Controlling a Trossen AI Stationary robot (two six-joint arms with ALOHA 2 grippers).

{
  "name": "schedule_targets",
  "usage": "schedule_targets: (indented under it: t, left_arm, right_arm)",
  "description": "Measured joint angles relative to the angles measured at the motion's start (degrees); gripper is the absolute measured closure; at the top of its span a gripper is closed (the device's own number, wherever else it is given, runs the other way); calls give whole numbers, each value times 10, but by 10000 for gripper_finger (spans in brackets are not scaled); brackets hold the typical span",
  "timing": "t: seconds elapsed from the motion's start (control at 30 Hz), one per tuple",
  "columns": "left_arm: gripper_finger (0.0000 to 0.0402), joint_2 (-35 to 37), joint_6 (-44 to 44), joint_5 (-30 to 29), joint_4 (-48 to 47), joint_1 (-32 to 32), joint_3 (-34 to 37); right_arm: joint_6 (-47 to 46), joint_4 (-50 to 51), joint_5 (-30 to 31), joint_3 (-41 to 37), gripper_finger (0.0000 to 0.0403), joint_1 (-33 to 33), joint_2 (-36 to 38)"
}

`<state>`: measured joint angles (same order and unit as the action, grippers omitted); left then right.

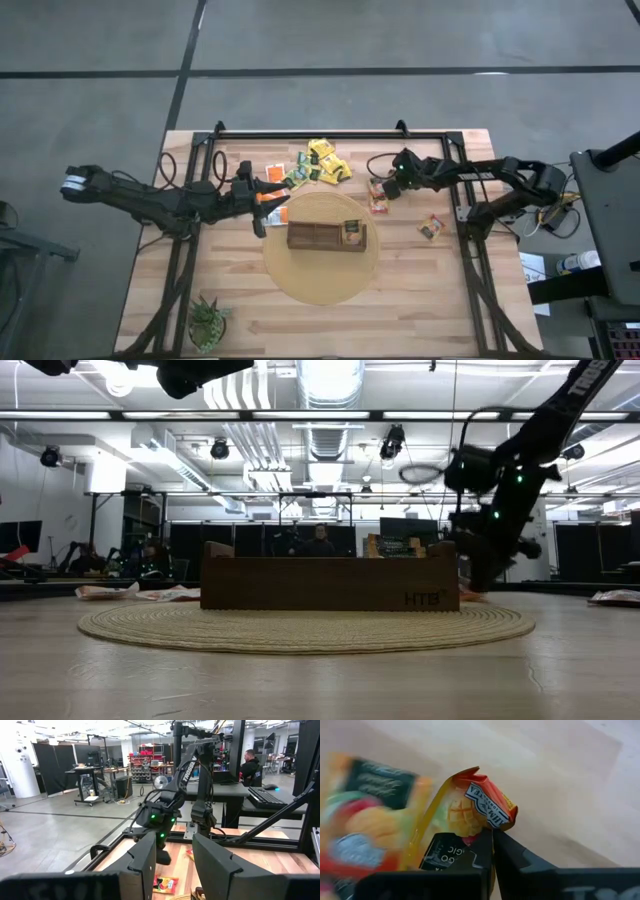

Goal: Pick & Place Tea
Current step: Put the orange and green tea bag into the wooden organizer

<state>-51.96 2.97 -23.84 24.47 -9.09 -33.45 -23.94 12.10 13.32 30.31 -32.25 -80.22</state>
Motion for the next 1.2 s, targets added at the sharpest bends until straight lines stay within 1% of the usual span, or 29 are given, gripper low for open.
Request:
schedule_targets:
  t: [0.17, 0.37, 0.53, 0.6, 0.77, 0.9, 0.97, 1.07, 1.1, 1.2]
  left_arm:
    - [278, 0, 0, 0, 0, 0, 0]
    - [278, 0, 0, 0, 1, 0, 0]
    - [278, 0, 0, 0, 3, 0, 0]
    - [278, 0, -1, 0, 5, 0, 0]
    - [278, -12, -1, 0, 18, 0, 0]
    - [278, -42, 3, 0, 68, 0, 0]
    - [278, -58, 8, 0, 101, 0, 0]
    - [278, -84, 14, 0, 103, 0, -15]
    - [278, -93, 15, 0, 103, 0, -21]
    - [278, -123, 20, 0, 104, 1, -42]
  right_arm:
    - [56, -10, 6, 4, 395, 54, 88]
    - [112, -33, 12, 10, 395, 143, 190]
    - [217, -39, 15, 11, 395, 234, 241]
    - [253, -45, 27, 11, 395, 267, 250]
    - [328, -82, 122, 11, 395, 339, 248]
    - [430, -105, 182, 11, 394, 386, 231]
    - [476, -124, 252, 11, 394, 415, 215]
    - [550, -173, 392, 12, 394, 456, 183]
    - [581, -194, 434, 12, 394, 469, 171]
    - [687, -282, 533, 12, 394, 502, 132]
